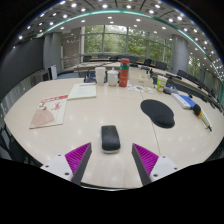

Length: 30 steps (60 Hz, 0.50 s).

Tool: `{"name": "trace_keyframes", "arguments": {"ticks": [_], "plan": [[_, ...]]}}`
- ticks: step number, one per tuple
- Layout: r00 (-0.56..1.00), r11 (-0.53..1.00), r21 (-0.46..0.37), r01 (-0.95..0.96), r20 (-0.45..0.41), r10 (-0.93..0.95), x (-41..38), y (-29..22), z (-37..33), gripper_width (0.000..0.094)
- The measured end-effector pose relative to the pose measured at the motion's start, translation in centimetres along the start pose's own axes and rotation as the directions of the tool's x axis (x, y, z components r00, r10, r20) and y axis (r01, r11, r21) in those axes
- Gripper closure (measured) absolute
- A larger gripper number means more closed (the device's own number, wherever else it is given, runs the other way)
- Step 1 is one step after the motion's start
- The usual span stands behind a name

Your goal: Arrange mouse

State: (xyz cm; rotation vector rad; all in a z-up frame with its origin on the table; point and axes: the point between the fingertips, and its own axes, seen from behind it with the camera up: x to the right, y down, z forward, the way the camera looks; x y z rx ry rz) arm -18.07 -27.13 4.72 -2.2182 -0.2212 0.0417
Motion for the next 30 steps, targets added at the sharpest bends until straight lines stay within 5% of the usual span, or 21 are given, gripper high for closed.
{"name": "trace_keyframes", "arguments": {"ticks": [12,30], "plan": [[0.999,0.999,-0.022,0.028,0.034,-0.028,-0.9,-1.4,7.4,0.0153],[0.995,0.998,-0.051,0.048,0.093,-0.043,-1.3,-1.0,11.3,0.0472]]}}
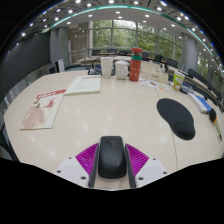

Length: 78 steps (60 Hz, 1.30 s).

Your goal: Arrange mouse

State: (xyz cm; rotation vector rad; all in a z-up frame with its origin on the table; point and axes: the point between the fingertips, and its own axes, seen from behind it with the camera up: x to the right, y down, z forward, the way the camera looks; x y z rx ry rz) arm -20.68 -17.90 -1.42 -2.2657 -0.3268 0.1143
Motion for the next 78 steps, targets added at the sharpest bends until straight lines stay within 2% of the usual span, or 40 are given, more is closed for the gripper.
{"name": "trace_keyframes", "arguments": {"ticks": [10,18,23,32,40,46,52,61,68,75,76,78], "plan": [[0.999,0.999,-0.025,0.03,0.046,-0.029,-0.1,-0.1,-0.2,0.0584],[0.998,1.0,0.009,0.017,0.068,-0.018,0.8,-3.4,-1.6,0.0612],[0.999,0.998,0.063,-0.022,0.051,0.019,3.0,-7.6,-3.2,0.0611],[0.996,0.974,0.21,-0.089,0.011,0.089,10.5,-16.6,-5.9,0.0613],[0.993,0.964,0.253,-0.084,-0.061,0.102,18.5,-20.5,-4.8,0.0614],[0.988,0.972,0.214,-0.097,-0.094,0.12,23.2,-19.9,-1.2,0.0615],[0.986,0.984,0.146,-0.098,-0.122,0.117,26.3,-16.9,2.8,0.0617],[0.986,0.991,0.062,-0.12,-0.106,0.126,27.7,-12.9,7.8,0.0608],[0.984,0.991,0.008,-0.137,-0.114,0.137,28.3,-10.6,10.0,0.0559],[0.983,0.986,-0.037,-0.16,-0.095,0.156,28.0,-8.9,10.8,0.0449],[0.984,0.986,-0.041,-0.16,-0.092,0.155,27.9,-8.9,10.7,0.0419],[0.985,0.987,-0.036,-0.156,-0.082,0.152,27.7,-9.0,10.4,0.0304]]}}
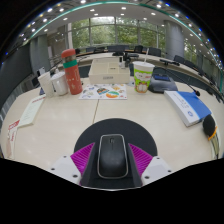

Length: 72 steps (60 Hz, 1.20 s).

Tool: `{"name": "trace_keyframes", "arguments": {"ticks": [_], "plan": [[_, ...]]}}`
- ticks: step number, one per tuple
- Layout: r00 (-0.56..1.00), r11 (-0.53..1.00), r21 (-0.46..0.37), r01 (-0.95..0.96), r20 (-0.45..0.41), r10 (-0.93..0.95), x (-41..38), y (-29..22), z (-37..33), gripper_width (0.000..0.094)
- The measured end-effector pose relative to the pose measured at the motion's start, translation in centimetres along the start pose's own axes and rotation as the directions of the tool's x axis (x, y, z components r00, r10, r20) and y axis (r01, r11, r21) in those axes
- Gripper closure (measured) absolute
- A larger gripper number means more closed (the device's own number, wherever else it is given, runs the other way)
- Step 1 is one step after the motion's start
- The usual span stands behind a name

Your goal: Arrange mouse

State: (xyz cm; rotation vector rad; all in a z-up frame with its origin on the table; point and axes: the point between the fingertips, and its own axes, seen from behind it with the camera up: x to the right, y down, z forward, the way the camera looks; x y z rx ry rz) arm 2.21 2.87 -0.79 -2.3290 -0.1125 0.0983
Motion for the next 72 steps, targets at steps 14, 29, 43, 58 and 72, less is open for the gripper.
{"name": "trace_keyframes", "arguments": {"ticks": [14,29,43,58,72], "plan": [[0.998,0.998,0.053,0.035,-0.054,-0.032,-0.1,-1.8,-6.9,0.008],[0.997,0.988,0.152,-0.003,-0.08,0.016,-2.2,-2.2,-21.2,0.0081],[0.993,0.979,0.202,0.012,-0.117,0.012,-4.5,1.6,-33.0,0.0084],[0.99,0.979,0.191,0.067,-0.133,-0.042,-7.2,7.9,-40.4,0.0082],[0.992,0.975,0.215,0.056,-0.124,-0.03,-7.9,8.9,-43.0,0.008]]}}
